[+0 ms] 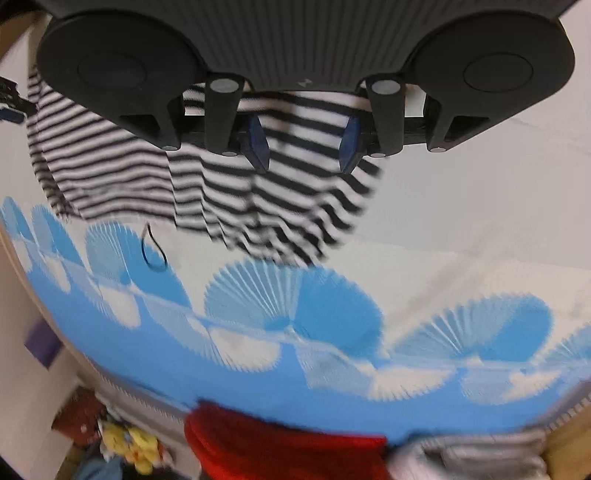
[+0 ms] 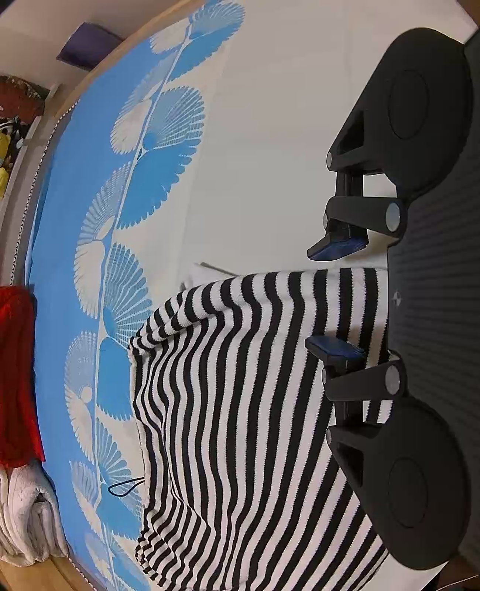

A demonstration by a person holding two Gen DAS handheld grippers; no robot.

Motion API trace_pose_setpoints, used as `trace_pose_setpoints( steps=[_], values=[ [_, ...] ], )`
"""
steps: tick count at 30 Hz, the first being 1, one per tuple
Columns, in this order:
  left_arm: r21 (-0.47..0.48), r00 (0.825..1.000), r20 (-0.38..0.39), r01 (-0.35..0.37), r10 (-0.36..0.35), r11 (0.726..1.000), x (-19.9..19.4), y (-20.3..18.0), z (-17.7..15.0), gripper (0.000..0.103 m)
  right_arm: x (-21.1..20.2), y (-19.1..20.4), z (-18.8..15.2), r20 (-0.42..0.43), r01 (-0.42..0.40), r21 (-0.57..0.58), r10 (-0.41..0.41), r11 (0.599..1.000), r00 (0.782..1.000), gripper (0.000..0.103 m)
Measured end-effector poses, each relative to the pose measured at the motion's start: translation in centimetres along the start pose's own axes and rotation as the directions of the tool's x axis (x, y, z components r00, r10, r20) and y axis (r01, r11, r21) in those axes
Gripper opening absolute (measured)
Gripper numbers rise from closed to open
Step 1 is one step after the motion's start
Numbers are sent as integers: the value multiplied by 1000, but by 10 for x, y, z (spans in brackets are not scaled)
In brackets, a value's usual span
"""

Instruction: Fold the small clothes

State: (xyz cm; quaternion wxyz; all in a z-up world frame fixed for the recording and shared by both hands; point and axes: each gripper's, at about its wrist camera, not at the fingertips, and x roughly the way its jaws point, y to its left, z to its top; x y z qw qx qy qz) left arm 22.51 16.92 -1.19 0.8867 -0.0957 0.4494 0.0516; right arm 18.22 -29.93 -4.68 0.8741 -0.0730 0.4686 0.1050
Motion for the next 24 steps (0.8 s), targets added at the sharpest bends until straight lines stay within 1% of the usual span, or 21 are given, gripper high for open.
trace_pose_setpoints(
  steps=[2,5,8,9,11,13,14,15,16,17,18,19,20,21,24],
  values=[
    [23,996,77,-47,45,999,-17,0,-1,47,-1,0,-1,2,4,3,-4,1000,1000,47],
    [65,988,151,-40,30,997,-47,1,-2,48,-5,-2,-1,12,7,21,-7,1000,1000,47],
    [69,972,234,-37,20,997,-90,9,-2,48,-13,-4,0,42,4,49,-6,999,999,47],
    [72,964,267,-35,14,997,-105,13,-4,49,-17,-3,0,60,5,55,-8,998,998,47],
    [67,940,341,-34,9,997,-134,23,-17,52,-26,-1,1,108,10,60,-17,998,994,47],
    [48,916,400,-44,22,998,-152,36,-38,56,-35,2,2,159,15,65,-25,998,987,47],
    [11,909,415,-52,43,999,-156,45,-50,56,-39,4,2,179,17,70,-29,997,983,47],
    [-46,919,391,-42,57,998,-161,56,-53,56,-44,7,3,200,14,82,-30,997,979,47],
    [-107,917,397,-5,47,994,-169,68,-57,56,-48,9,3,221,0,100,-22,995,975,45],
    [-152,905,424,25,42,988,-176,78,-61,57,-53,13,3,244,-22,126,-10,992,970,35],
    [-179,899,435,30,51,983,-181,87,-64,57,-56,18,3,262,-44,146,4,988,965,29],
    [-195,897,434,5,82,981,-185,95,-65,57,-59,25,2,276,-61,157,15,986,961,17],
    [-210,892,438,-17,109,978,-188,101,-66,57,-62,34,0,289,-73,160,24,984,957,14],
    [-219,890,441,-23,120,976,-190,107,-66,57,-64,47,-2,302,-83,154,34,985,953,14],
    [-238,897,426,-17,120,971,-195,128,-67,57,-69,95,-12,318,-145,101,107,984,942,14]
  ],
)
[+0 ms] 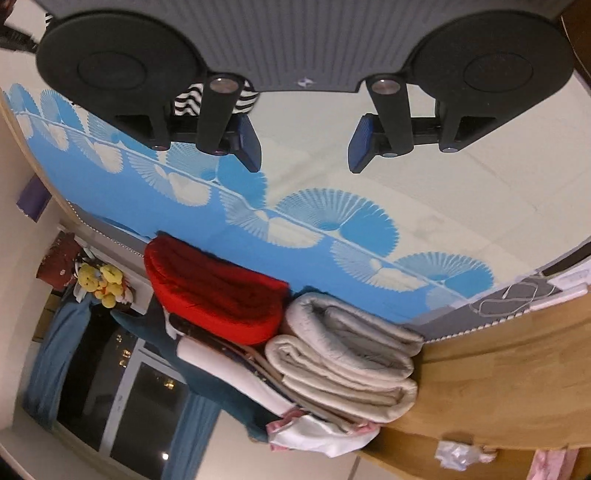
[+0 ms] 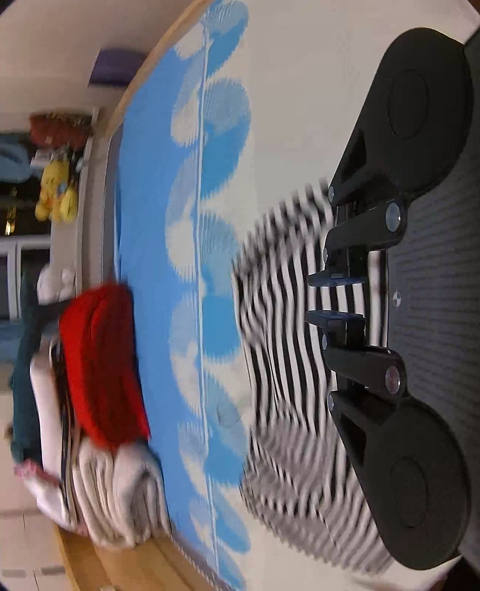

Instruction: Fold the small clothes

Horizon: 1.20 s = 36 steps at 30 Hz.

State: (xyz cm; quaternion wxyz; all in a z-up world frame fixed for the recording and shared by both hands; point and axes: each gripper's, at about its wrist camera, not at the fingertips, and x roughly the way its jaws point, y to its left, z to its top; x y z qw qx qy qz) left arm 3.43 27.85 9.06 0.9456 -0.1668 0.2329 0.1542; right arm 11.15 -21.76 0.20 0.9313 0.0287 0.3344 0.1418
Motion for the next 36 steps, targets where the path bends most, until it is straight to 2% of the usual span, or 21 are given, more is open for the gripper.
trace_pose_setpoints(
  steps=[3,8,12,14,15,16,17,19,22,24,25,26,28,33,36],
  values=[
    [-12,1000,-2,5,-5,1000,-4,18,3,57,2,61,-12,-26,-99,-69,98,993,995,14],
    [-51,1000,-4,-6,6,999,-6,48,5,57,8,160,-19,-43,-230,-174,226,958,973,14],
    [-88,1000,-11,-4,3,996,-6,65,7,57,23,233,-21,-92,-331,-247,318,911,944,14],
    [-99,1000,-15,-4,2,995,-6,72,7,57,37,267,-27,-155,-387,-300,356,872,922,17],
    [-104,1000,-17,-3,1,995,-5,74,8,57,45,283,-31,-207,-415,-323,364,851,908,21],
    [-109,1000,-19,1,-3,994,-4,77,8,57,53,295,-35,-248,-430,-349,360,833,899,35],
    [-113,1000,-20,3,-5,994,-3,79,9,57,59,305,-41,-272,-432,-383,348,816,897,44],
    [-124,1000,-24,7,-10,992,-1,83,10,57,75,322,-53,-316,-420,-458,299,783,900,49],
    [-134,999,-33,13,-18,991,2,87,10,57,98,328,-64,-357,-384,-518,214,764,909,50],
    [-135,999,-35,17,-22,991,4,89,11,57,101,327,-63,-333,-373,-517,220,770,917,47],
    [-135,999,-37,19,-24,991,5,90,11,57,102,326,-62,-321,-362,-511,218,780,922,40],
    [-136,999,-39,19,-24,991,7,91,11,57,102,327,-61,-300,-335,-518,200,787,933,18],
    [-145,999,-42,14,-21,989,9,92,12,57,102,328,-61,-283,-318,-529,189,787,940,5],
    [-172,998,-53,12,-21,985,13,90,12,57,85,338,-42,-187,-294,-516,229,805,955,3],
    [-166,998,-59,14,-24,986,14,84,11,57,60,341,-19,-116,-310,-448,289,839,950,3]
  ],
)
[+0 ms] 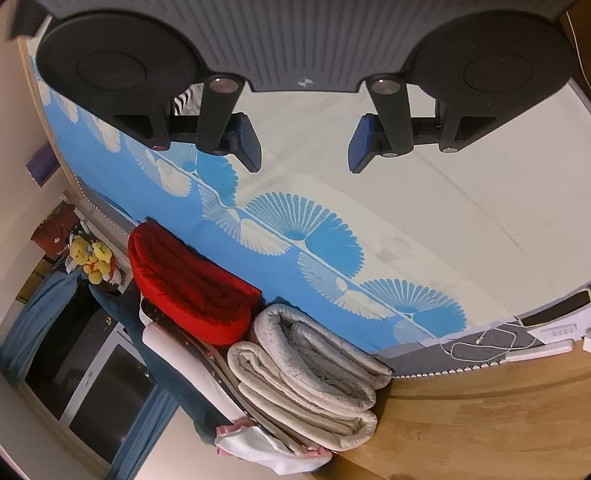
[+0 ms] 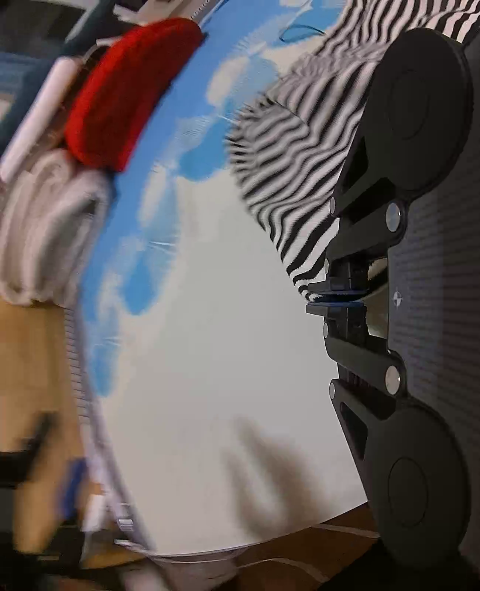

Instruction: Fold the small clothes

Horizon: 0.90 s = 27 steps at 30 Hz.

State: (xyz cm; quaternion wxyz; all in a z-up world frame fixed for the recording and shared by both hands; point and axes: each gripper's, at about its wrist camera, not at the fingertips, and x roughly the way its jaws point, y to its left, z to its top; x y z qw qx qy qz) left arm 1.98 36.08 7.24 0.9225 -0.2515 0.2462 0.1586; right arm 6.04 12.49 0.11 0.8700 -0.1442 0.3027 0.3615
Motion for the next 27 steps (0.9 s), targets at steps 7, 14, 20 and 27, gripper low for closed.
trace_pose_setpoints(
  steps=[7,14,20,27],
  values=[
    [32,1000,-20,6,-5,999,8,-25,-7,57,-54,-9,11,139,-128,134,109,983,984,3],
    [66,998,-43,40,-37,997,18,-65,-19,57,-149,-139,-15,316,-101,552,-96,827,944,3],
    [143,994,-85,82,-71,986,38,-115,-34,57,-227,-253,-132,174,120,825,-452,551,875,2],
    [251,982,-157,143,-106,957,63,-179,-63,57,-217,-323,-240,-249,313,930,-295,195,923,8]
  ],
)
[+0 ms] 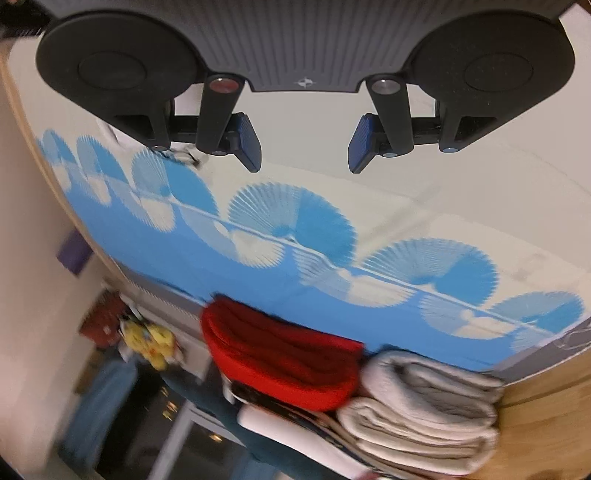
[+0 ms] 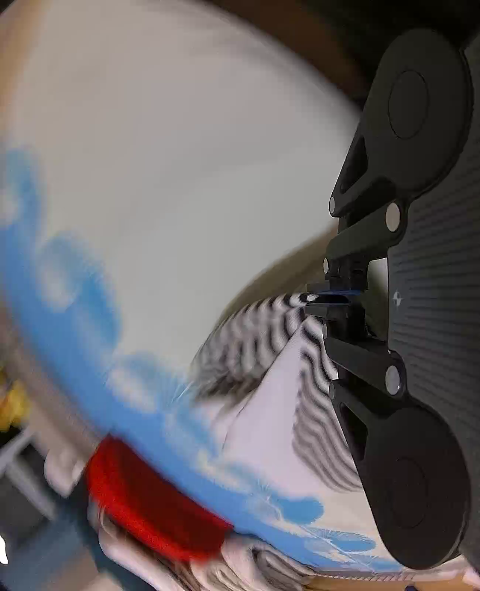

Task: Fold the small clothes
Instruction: 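Bring both open grippers back down to the folded striped bundle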

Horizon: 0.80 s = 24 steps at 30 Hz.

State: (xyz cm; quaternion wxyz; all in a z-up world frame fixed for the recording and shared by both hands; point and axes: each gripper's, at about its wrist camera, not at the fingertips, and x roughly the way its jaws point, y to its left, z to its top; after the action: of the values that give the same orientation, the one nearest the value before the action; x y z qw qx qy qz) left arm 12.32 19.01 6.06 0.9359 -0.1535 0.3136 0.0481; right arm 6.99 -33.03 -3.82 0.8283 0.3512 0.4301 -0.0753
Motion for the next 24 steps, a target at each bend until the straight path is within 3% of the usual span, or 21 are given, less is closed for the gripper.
trace_pose_setpoints(
  steps=[3,4,6,9,10,11,13,15,19,22,24],
  values=[
    [81,1000,-24,22,-20,996,11,-26,-8,57,-21,4,14,80,-33,-87,40,996,996,14],
    [100,999,-30,28,-25,995,13,-31,-10,57,-25,7,21,86,-69,-102,78,992,993,25],
    [131,999,-43,36,-30,991,18,-40,-14,58,-34,16,41,78,-165,-175,180,971,981,29],
    [153,998,-64,32,-22,988,24,-46,-20,58,-39,45,62,25,-272,-343,298,899,954,35],
    [160,997,-71,27,-16,987,26,-48,-22,58,-32,57,72,-19,-317,-385,336,867,942,46],
    [165,997,-76,23,-10,986,27,-48,-23,58,-26,65,80,-55,-345,-405,354,847,934,54],
    [176,996,-85,11,4,984,27,-49,-27,58,-4,82,94,-129,-378,-436,360,816,924,56],
    [185,996,-89,1,16,983,25,-51,-31,58,30,96,110,-171,-385,-430,345,817,923,56],
    [196,994,-105,-22,43,980,20,-58,-47,60,92,103,121,-231,-412,-313,353,856,907,57],
    [197,988,-138,-35,64,980,18,-72,-63,62,128,101,118,-330,-445,-154,379,882,865,57],
    [165,987,-153,-23,49,986,20,-88,-71,65,143,105,122,-346,-471,-102,413,876,842,58]
  ],
)
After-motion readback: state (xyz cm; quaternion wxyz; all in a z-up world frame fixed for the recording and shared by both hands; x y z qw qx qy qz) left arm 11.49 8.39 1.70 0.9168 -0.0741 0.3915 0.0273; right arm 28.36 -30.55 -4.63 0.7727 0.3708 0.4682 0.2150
